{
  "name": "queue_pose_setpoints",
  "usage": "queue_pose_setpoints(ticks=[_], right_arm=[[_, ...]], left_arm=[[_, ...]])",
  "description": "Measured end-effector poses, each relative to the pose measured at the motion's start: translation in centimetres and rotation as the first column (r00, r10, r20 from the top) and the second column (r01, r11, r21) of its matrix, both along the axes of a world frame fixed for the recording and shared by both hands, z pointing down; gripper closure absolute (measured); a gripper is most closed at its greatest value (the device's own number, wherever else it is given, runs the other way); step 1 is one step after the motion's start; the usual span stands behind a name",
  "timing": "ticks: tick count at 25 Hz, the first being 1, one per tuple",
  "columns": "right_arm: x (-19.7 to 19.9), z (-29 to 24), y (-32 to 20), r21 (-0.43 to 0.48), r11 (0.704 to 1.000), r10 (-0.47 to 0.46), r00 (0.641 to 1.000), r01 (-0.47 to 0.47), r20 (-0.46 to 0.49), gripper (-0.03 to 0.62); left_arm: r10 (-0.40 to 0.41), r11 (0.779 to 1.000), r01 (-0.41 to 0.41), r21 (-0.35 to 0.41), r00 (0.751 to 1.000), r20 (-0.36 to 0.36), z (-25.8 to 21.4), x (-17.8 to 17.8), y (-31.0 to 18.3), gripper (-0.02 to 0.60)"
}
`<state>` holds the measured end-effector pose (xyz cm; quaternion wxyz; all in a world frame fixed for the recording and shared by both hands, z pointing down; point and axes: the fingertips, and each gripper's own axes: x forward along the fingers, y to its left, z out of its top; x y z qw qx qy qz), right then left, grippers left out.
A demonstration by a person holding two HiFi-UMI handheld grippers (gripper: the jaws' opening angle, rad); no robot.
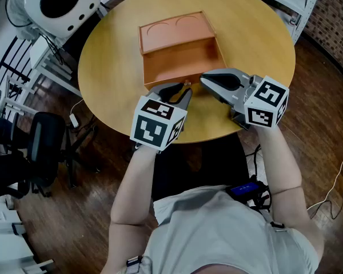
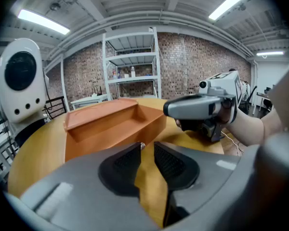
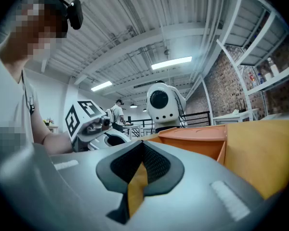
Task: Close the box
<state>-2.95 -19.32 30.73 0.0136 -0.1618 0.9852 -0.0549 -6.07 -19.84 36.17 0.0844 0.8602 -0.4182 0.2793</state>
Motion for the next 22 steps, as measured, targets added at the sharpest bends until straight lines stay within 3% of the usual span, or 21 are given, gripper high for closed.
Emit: queue_pose_setpoints(ticks=[5,15,22], right_arm=[[1.3,-1.9,0.5,0.051,0.998,0.021,1.0,-0.022,0.017,0.592],[2.4,-2.9,0.9,0.091,0.995,0.045,0.998,-0.048,0.034,0.592],[2.7,-2.4,0.8,0.098,0.993,0.06,0.998,-0.063,0.033,0.592]], left_arm=[[0.002,0.998,-0.001,-0.057,1.0,0.015,1.0,1.0,-0.9,0.453],[-0.027,0.999,0.028,-0.036,0.999,0.032,0.3,1.4,-3.9,0.453],[-0.09,0.996,0.091,-0.018,0.995,0.044,0.4,-0.2,-7.9,0.453]])
